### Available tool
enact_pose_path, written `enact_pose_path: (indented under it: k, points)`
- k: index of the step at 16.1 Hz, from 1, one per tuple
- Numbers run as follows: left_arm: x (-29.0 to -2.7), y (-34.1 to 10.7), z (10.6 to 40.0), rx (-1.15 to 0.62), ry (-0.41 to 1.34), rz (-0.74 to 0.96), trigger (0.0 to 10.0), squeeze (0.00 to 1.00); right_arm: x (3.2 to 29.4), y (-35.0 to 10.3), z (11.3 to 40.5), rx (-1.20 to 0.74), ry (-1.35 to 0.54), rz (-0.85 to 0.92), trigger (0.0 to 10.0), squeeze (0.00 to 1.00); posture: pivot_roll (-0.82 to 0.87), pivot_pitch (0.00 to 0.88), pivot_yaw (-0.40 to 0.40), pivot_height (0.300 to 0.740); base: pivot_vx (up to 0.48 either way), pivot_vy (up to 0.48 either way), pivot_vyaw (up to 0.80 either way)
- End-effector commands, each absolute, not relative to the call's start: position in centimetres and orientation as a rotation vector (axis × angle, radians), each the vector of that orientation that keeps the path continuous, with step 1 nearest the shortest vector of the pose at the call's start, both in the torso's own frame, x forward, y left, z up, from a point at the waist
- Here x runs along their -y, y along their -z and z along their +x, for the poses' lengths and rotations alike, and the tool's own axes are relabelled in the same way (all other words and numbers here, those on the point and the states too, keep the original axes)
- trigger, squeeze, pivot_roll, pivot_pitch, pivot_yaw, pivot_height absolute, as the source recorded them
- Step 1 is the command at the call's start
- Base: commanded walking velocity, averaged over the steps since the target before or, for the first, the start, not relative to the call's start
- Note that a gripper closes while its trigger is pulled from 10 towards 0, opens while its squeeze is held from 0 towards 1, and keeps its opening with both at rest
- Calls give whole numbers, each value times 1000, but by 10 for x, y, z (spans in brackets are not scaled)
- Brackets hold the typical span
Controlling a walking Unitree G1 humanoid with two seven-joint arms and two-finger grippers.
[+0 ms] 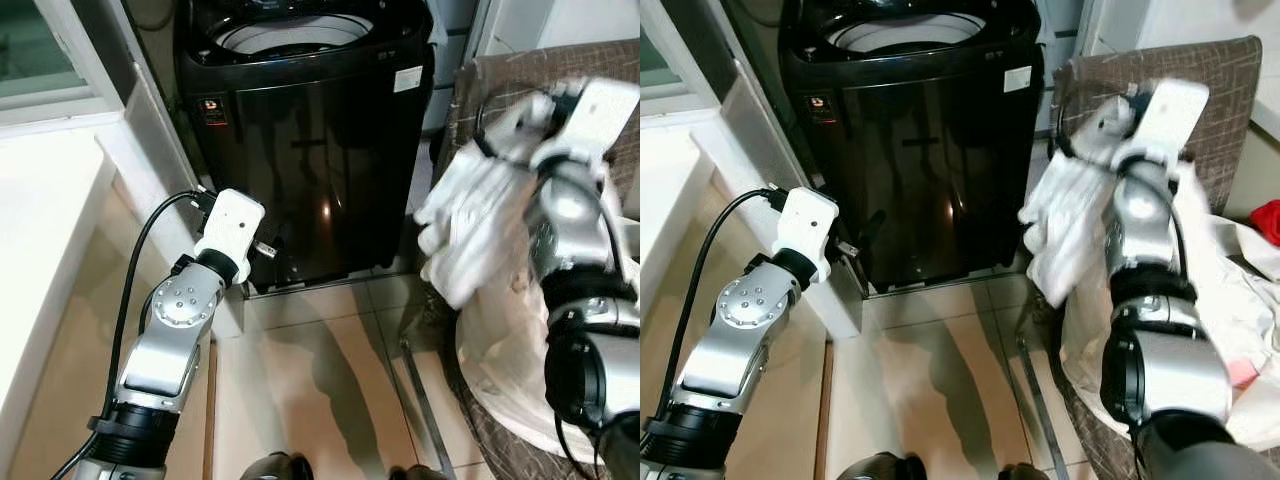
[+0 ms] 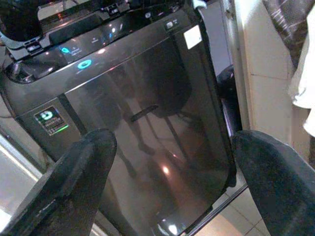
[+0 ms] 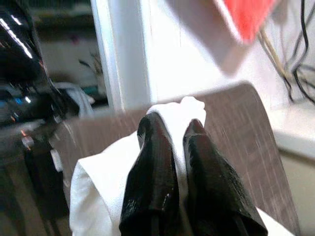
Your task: Clothes washing
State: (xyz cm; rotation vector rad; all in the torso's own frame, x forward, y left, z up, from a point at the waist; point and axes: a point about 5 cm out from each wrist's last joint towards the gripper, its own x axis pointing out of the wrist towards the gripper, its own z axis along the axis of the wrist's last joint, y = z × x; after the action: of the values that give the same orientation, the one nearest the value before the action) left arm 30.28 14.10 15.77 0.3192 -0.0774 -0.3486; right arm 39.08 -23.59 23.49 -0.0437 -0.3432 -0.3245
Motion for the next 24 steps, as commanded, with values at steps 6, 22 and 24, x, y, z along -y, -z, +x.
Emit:
enact_pose_path:
  k: [6, 22, 24]
  points:
    - [-139, -156, 302, 84, 329, 313, 10000, 0, 220, -214, 384, 338, 294, -21, 0, 0, -70, 24, 70, 740, 0, 0, 313]
    - [-128, -159, 304, 104, 432, 329, 10000, 0, 280, -91, 321, -143, 737, -14, 10000, 1000, -110, 25, 96, 740, 0, -75, 257]
    - [-128, -159, 304, 106, 438, 320, 10000, 0, 279, -91, 322, -137, 725, -13, 10000, 1000, -107, 23, 94, 740, 0, -435, 0]
